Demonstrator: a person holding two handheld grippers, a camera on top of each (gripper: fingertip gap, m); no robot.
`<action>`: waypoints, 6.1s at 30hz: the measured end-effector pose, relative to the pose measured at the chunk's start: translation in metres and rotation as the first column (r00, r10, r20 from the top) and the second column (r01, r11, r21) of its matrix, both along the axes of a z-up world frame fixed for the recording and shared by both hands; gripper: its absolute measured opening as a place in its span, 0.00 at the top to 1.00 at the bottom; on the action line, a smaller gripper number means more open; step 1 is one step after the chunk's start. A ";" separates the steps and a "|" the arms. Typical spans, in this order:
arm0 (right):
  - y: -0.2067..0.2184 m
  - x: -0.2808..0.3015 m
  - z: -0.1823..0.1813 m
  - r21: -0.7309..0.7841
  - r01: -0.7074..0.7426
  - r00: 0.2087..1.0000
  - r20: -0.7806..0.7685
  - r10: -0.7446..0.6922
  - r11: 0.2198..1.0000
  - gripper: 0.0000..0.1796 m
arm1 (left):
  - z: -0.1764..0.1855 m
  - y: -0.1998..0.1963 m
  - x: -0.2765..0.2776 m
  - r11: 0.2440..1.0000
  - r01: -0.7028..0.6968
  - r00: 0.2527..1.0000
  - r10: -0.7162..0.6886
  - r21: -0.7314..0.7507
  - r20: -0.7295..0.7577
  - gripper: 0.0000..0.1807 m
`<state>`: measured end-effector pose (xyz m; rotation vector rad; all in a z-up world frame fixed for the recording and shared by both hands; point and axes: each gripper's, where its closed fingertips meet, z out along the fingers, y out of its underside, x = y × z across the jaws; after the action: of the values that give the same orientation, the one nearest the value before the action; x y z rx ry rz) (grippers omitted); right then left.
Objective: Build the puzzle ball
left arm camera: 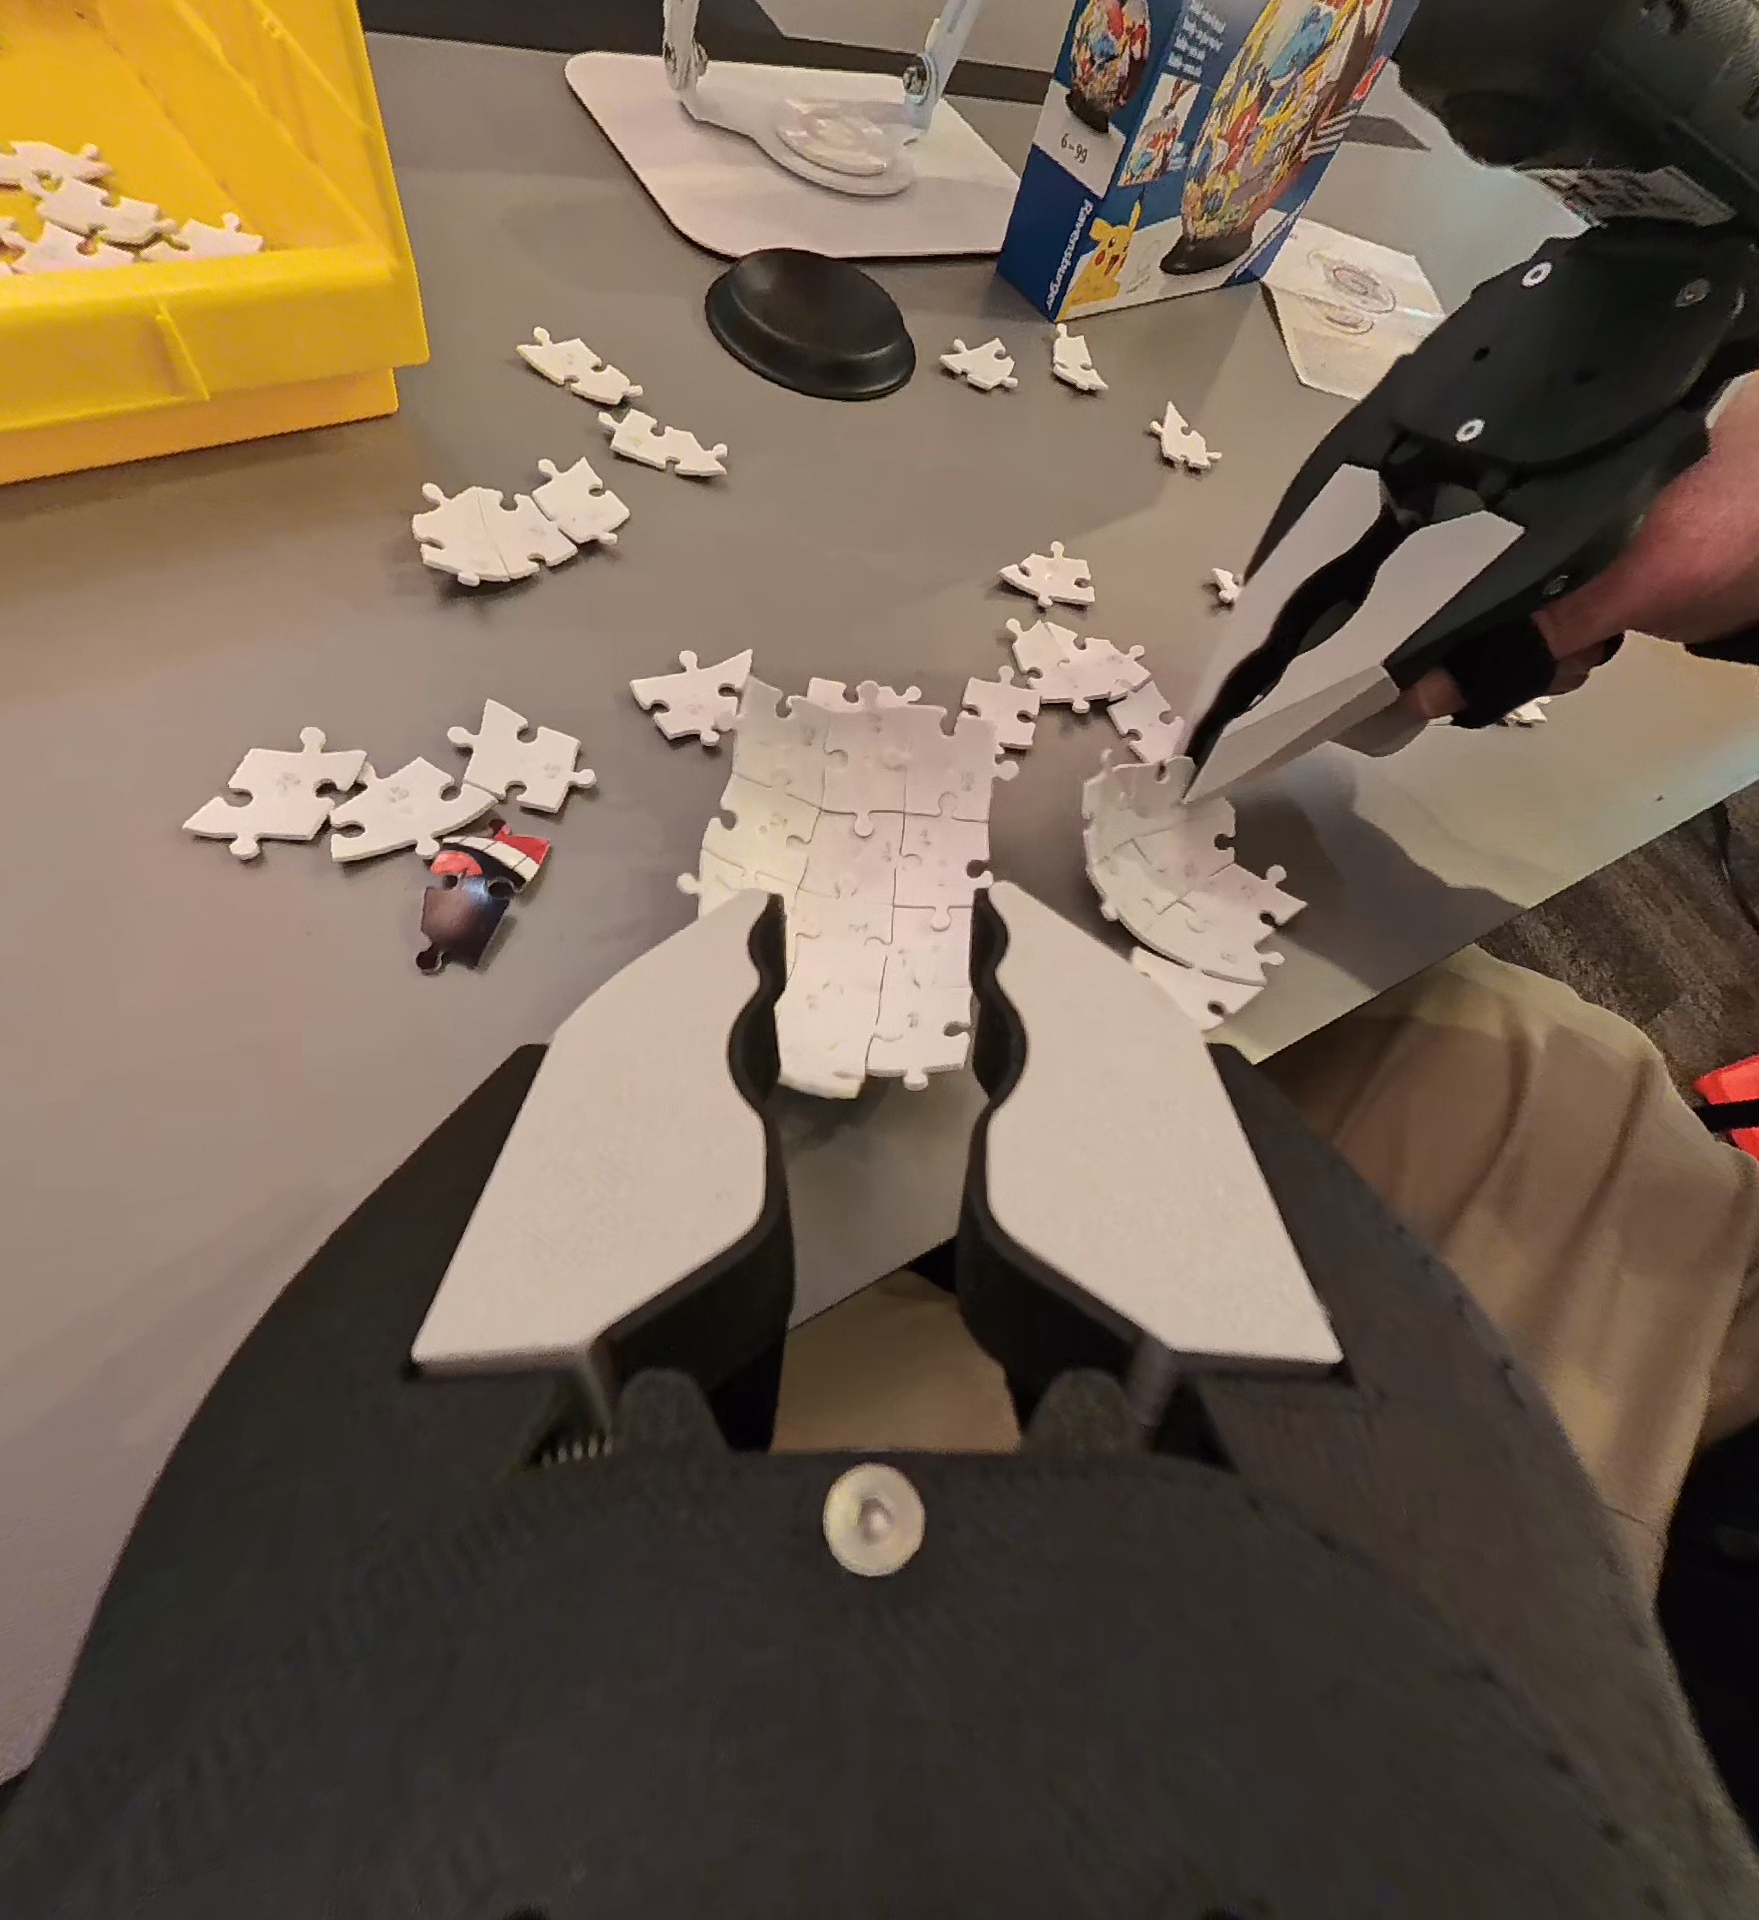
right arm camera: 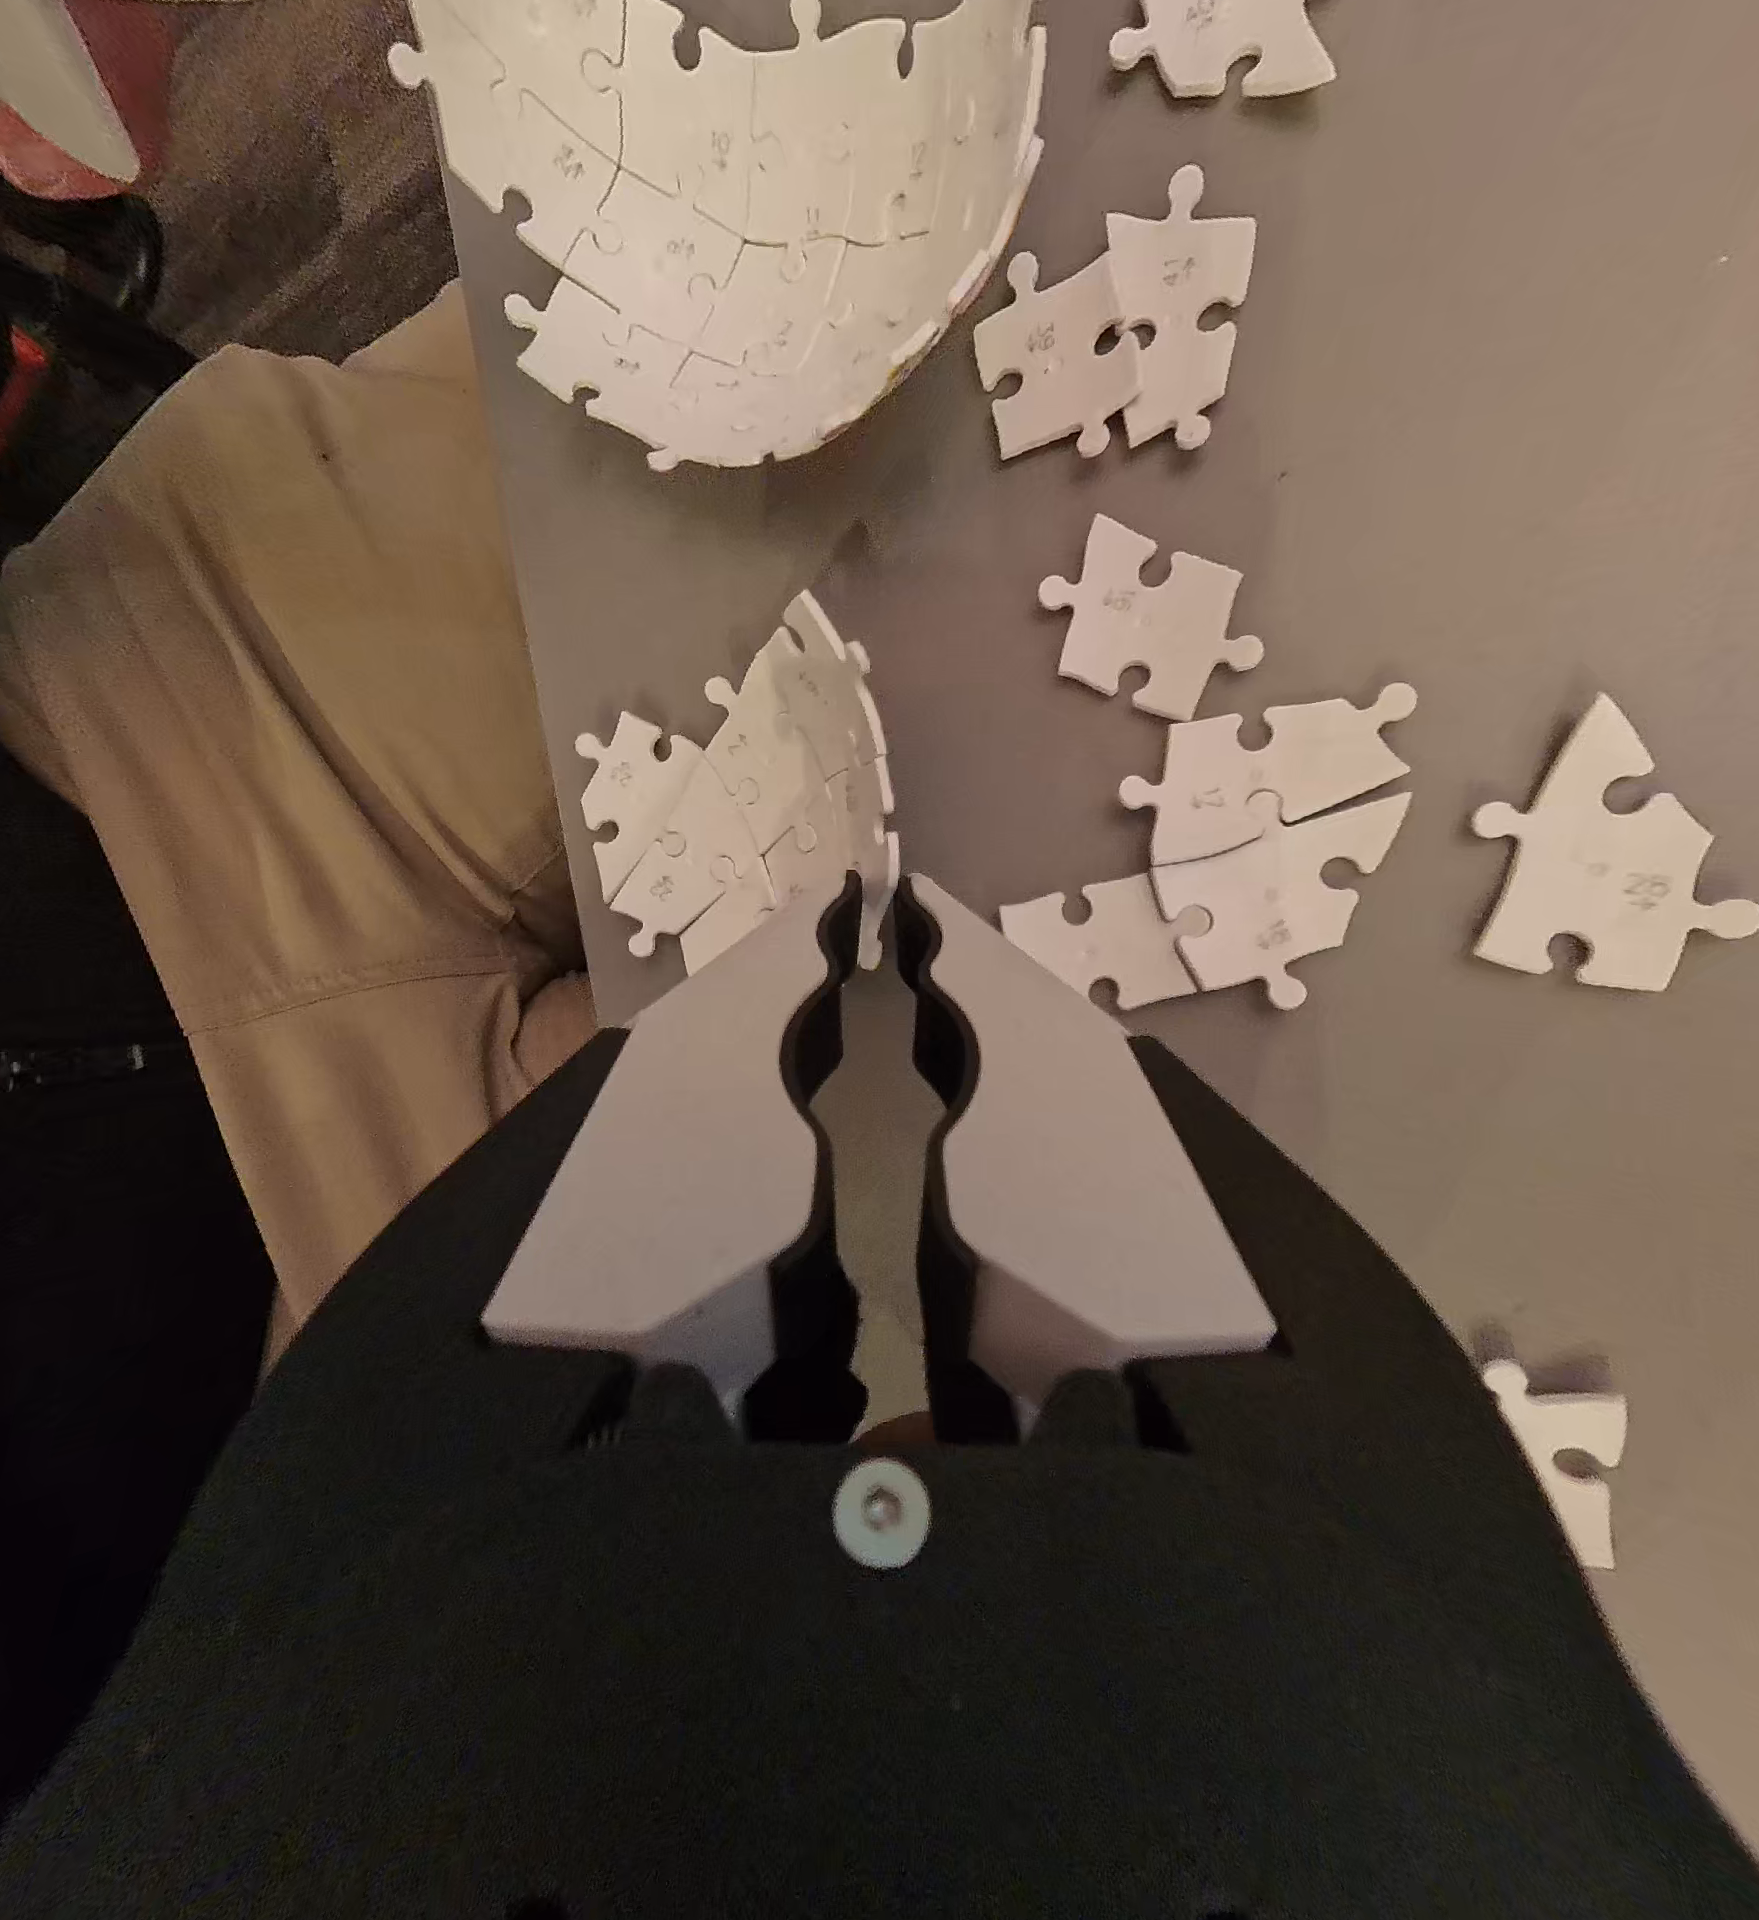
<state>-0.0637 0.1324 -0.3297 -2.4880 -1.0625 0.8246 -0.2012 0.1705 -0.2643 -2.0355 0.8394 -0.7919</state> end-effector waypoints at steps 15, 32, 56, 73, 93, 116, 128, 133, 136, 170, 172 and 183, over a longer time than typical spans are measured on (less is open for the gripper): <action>-0.016 0.022 -0.002 -0.048 0.019 1.000 0.011 -0.019 0.999 0.97 | -0.001 0.025 -0.008 0.999 -0.028 0.999 0.030 0.047 -0.044 0.81; -0.033 0.100 -0.008 -0.095 0.180 0.983 0.048 -0.176 0.979 0.95 | 0.002 0.060 0.025 0.960 0.234 0.962 -0.205 0.156 -0.182 0.77; 0.066 0.010 0.007 0.232 0.080 0.977 0.173 -0.122 0.969 0.90 | -0.065 0.058 0.091 0.674 0.738 0.488 -0.498 0.034 -0.717 0.65; 0.027 -0.023 -0.010 0.135 -0.136 0.981 0.154 0.115 0.982 1.00 | -0.070 0.059 0.081 0.705 0.709 0.472 -0.504 -0.028 -0.723 0.63; -0.005 -0.018 -0.010 0.118 -0.239 0.957 0.194 0.214 0.964 1.00 | -0.071 0.049 0.085 0.695 0.717 0.461 -0.535 -0.057 -0.708 0.62; -0.011 -0.022 -0.009 0.224 -0.311 0.937 0.238 0.258 0.924 1.00 | -0.073 0.037 0.095 0.711 0.697 0.470 -0.550 -0.092 -0.690 0.62; -0.003 -0.028 0.010 0.366 -0.319 0.941 0.237 0.243 0.874 1.00 | -0.074 0.025 0.097 0.741 0.661 0.473 -0.534 -0.118 -0.700 0.63; 0.005 -0.029 0.003 0.411 -0.322 0.937 0.268 0.225 0.853 1.00 | -0.074 0.024 0.095 0.746 0.655 0.470 -0.530 -0.124 -0.706 0.63; 0.005 -0.030 -0.002 0.404 -0.332 0.932 0.279 0.230 0.853 1.00 | -0.074 0.023 0.094 0.746 0.654 0.464 -0.527 -0.126 -0.713 0.63; 0.010 -0.037 -0.003 0.439 -0.365 0.922 0.294 0.252 0.821 1.00 | -0.077 0.007 0.076 0.764 0.584 0.396 -0.562 -0.273 -0.726 0.66; 0.011 -0.036 -0.004 0.440 -0.366 0.922 0.295 0.253 0.820 1.00 | -0.077 0.007 0.076 0.769 0.577 0.396 -0.558 -0.275 -0.729 0.66; 0.008 -0.036 -0.007 0.419 -0.357 0.929 0.255 0.269 0.835 1.00 | -0.076 0.004 0.074 0.782 0.547 0.376 -0.547 -0.297 -0.748 0.66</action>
<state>-0.1001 0.1408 -0.3364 -2.0395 -1.5582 0.3543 -0.1276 0.1741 -0.3402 -2.0910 2.1461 -0.0777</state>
